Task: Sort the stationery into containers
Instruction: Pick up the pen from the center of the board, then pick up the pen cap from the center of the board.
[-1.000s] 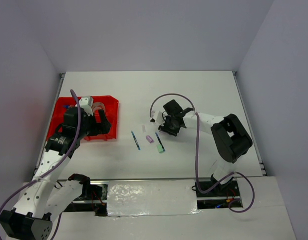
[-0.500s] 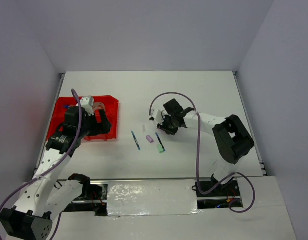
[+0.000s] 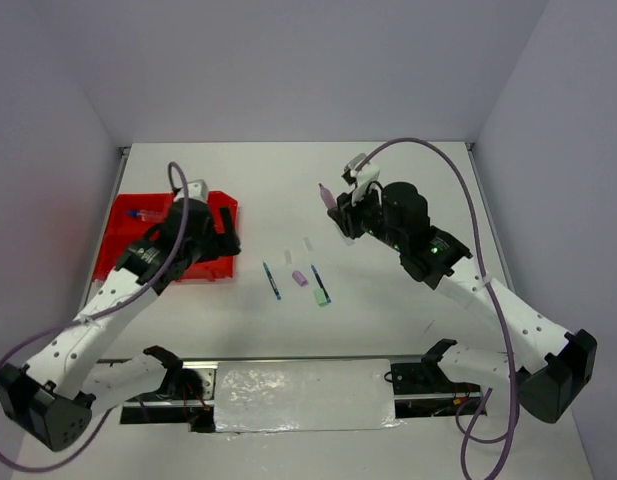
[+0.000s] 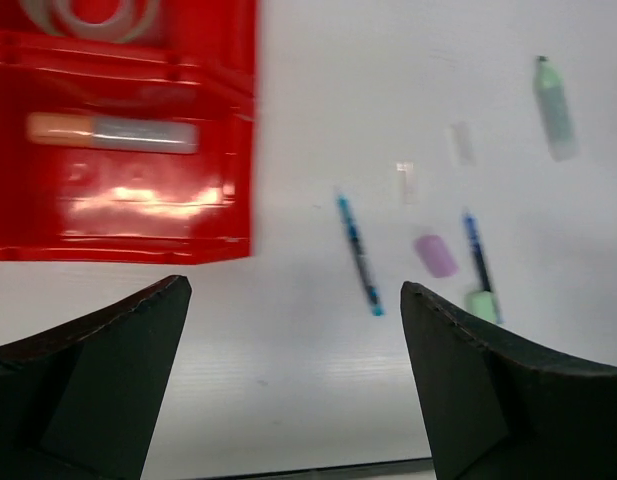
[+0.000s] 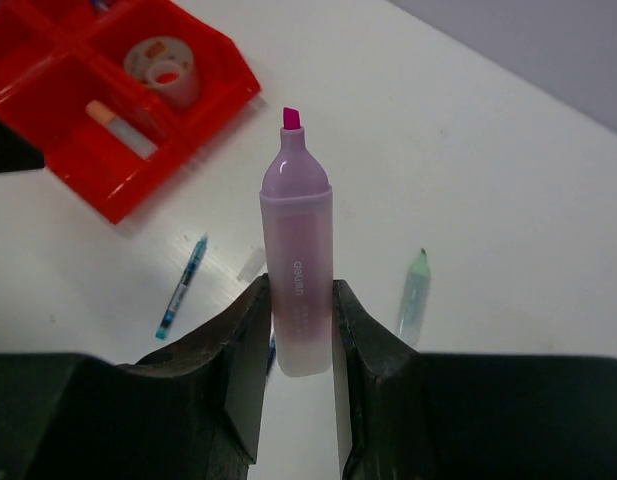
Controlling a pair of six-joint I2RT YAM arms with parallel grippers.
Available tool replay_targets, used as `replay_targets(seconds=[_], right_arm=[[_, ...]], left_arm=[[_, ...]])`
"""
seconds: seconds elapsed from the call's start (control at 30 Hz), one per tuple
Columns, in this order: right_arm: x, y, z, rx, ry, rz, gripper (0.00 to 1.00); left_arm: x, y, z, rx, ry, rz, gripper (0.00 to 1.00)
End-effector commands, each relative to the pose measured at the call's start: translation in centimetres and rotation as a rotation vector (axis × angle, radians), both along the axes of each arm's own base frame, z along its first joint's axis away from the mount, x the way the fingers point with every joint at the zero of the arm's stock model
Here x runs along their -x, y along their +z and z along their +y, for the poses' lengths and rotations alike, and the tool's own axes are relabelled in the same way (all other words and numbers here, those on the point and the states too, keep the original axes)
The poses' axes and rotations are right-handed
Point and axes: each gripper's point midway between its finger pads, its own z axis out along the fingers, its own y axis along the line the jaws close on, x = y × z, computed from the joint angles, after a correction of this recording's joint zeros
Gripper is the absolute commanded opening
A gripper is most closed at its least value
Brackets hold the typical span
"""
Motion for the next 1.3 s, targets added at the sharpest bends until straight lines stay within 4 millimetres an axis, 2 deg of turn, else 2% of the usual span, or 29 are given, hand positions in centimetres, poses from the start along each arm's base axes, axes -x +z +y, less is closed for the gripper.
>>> replay_targets(seconds=[0.0,0.07,0.1,0.2,0.27,0.47,0.5,0.6,0.77,0.83,1.07,1.27], right_arm=[[-0.1,-3.6,-3.0,0.017,-0.31,0.239,0.0],[0.0,-4.3,-4.6,0.013,-0.418,0.279,0.0],[0.5,-4.7,-5.9,-0.004,-0.489,0.296,0.0],[2.2,-5.0,-8.1,-0.058,-0.566,0.305,0.0],[3.2,-5.1,-9.7,-0.094,-0.614,0.291,0.0],[5.4,-5.4,-11.0,-0.103,-0.607,0.313,0.0],[5.6,-5.7,-11.1,-0.097,-0.603,0.318,0.0],[6.2,-5.6,-10.9,-0.116,-0.572,0.317,0.0],[7.1,-5.7,-9.9,-0.135,-0.499,0.339,0.0],[7.2,-5.8,-9.9,-0.127,-0.492,0.342,0.0],[7.7,-6.0,-9.7,-0.128,-0.46,0.343,0.0],[7.9,-6.7,-9.1,-0.106,-0.423,0.359,0.0]], left_arm=[[-0.6,1.8,-5.3,0.042,0.064,-0.043,0.99],[-0.6,0.8,-7.6,0.115,0.121,-0.012,0.99],[-0.2,-0.7,-8.8,0.108,0.135,0.026,0.99],[0.3,-2.6,-10.8,0.16,0.278,0.064,0.99],[0.5,-3.1,-12.6,0.202,0.331,0.06,0.99],[0.2,-6.2,-16.0,0.148,0.412,0.178,0.94],[0.0,-6.3,-16.6,0.153,0.416,0.186,0.93],[0.0,-8.6,-17.5,0.126,0.431,0.235,0.91],[-0.9,-10.2,-18.9,0.15,0.407,0.239,0.83],[-1.4,-10.8,-19.0,0.137,0.409,0.249,0.81],[-1.5,-14.7,-19.5,0.097,0.404,0.352,0.64],[-1.4,-16.5,-20.1,0.112,0.39,0.406,0.61]])
